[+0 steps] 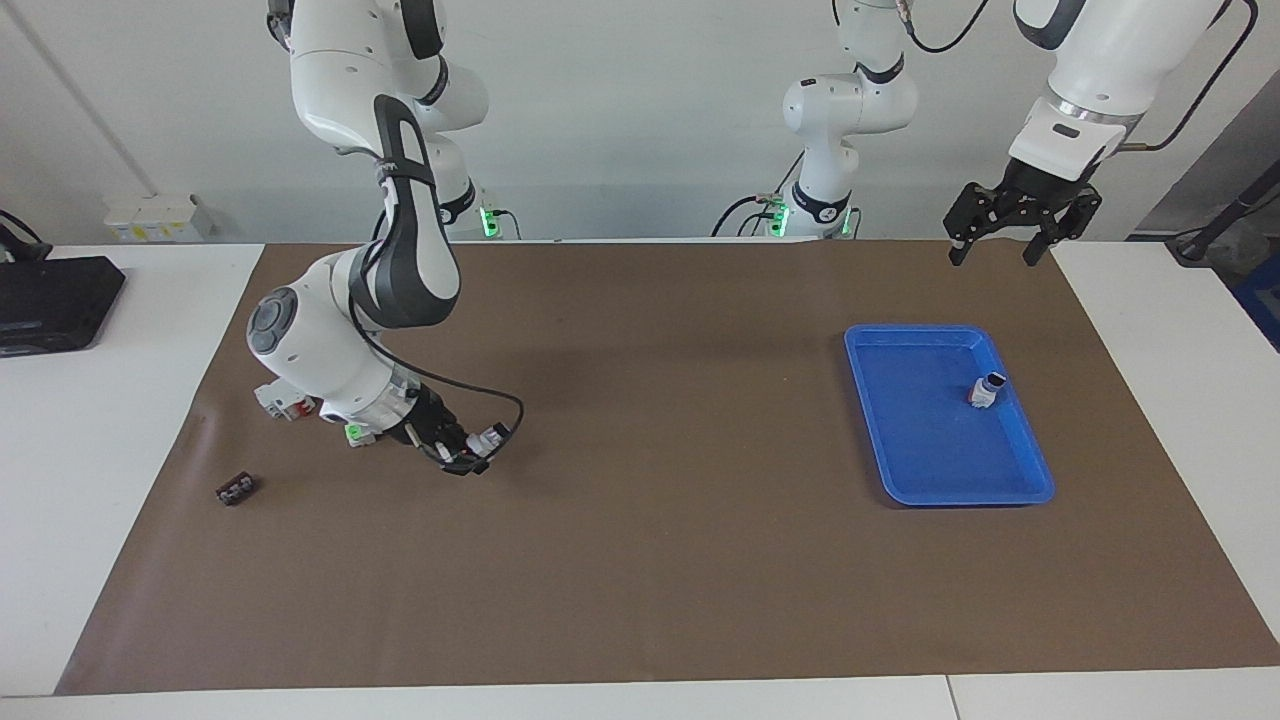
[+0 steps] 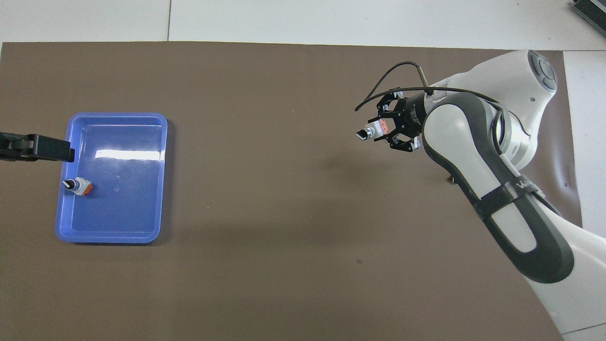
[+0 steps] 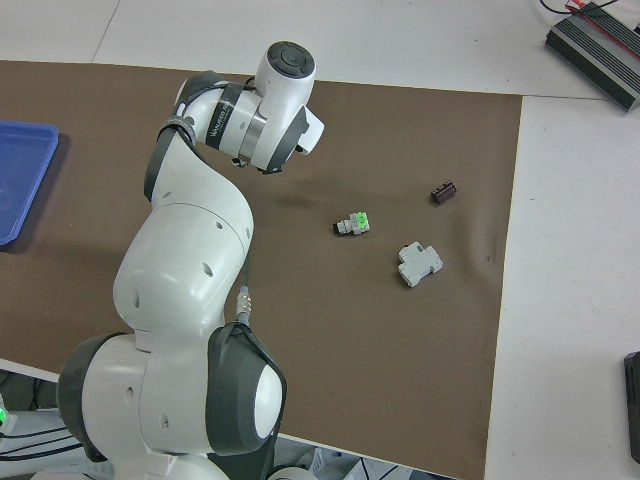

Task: Turn and place switch with both arms
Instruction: 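Lift the switch and turn it toward the left gripper with the right gripper, then reach the left gripper toward the switch held by the right gripper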

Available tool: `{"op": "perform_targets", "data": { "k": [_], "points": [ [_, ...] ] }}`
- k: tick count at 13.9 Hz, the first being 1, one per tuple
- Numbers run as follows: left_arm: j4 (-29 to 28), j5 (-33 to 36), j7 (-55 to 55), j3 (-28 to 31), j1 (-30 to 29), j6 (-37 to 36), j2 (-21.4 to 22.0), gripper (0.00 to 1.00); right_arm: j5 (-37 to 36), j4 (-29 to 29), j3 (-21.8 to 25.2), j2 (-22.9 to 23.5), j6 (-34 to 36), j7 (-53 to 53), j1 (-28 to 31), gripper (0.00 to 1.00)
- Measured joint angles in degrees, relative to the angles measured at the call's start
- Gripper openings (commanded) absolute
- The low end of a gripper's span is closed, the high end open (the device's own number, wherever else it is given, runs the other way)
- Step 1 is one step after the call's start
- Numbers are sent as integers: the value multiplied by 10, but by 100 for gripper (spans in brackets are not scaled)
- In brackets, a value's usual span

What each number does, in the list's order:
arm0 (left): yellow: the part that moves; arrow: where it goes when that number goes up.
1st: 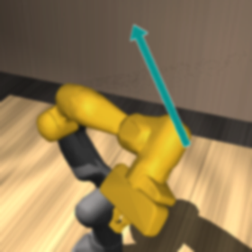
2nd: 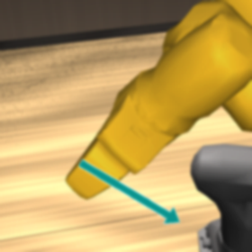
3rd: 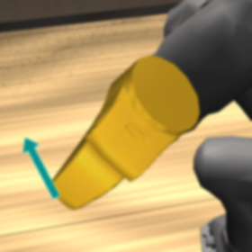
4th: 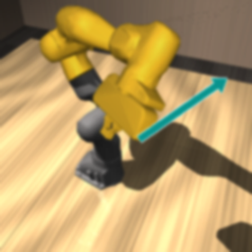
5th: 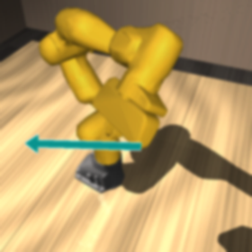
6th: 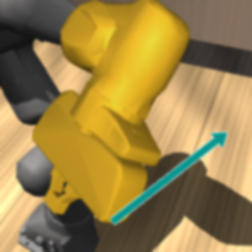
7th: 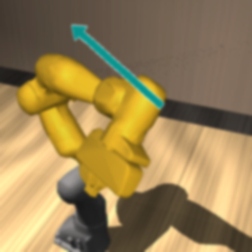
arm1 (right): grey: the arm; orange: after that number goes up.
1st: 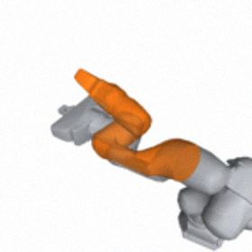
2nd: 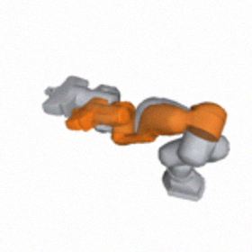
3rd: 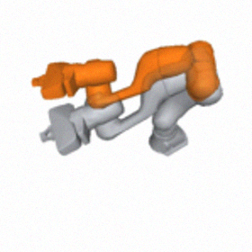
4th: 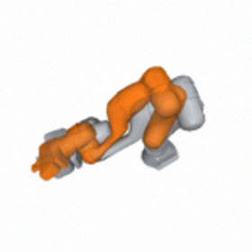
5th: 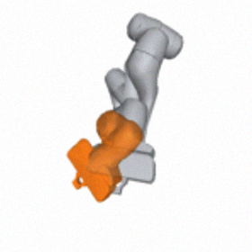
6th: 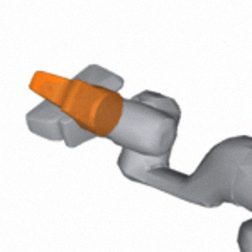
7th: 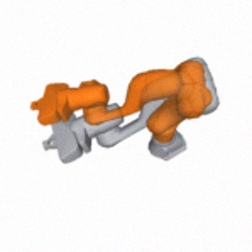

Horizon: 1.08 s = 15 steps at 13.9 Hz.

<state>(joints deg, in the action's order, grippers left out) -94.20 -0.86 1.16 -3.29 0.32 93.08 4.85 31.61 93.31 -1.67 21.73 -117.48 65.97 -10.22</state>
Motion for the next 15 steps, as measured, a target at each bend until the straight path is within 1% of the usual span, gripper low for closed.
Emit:
{"op": "perform_targets", "data": {
  "k": [4,8,10,12,14,15],
  "points": [
    [0,0,0,-1,0,0,0,100,39,-17,-66,-39,18,135,-4,0],
    [0,0,0,-9,2,0,1,100,96,-18,-100,-75,34,293,-18,0],
    [0,-11,-5,-20,10,1,2,100,129,-18,-111,-91,35,357,-28,0],
    [0,-79,-21,-26,20,5,2,97,148,-18,-113,-98,22,403,-41,0],
    [0,-151,-25,-26,23,9,2,91,150,-16,-114,-98,-3,419,-55,0],
    [0,-182,-26,-26,23,11,2,90,150,-15,-114,-97,-11,420,-60,0]
  ]
}}
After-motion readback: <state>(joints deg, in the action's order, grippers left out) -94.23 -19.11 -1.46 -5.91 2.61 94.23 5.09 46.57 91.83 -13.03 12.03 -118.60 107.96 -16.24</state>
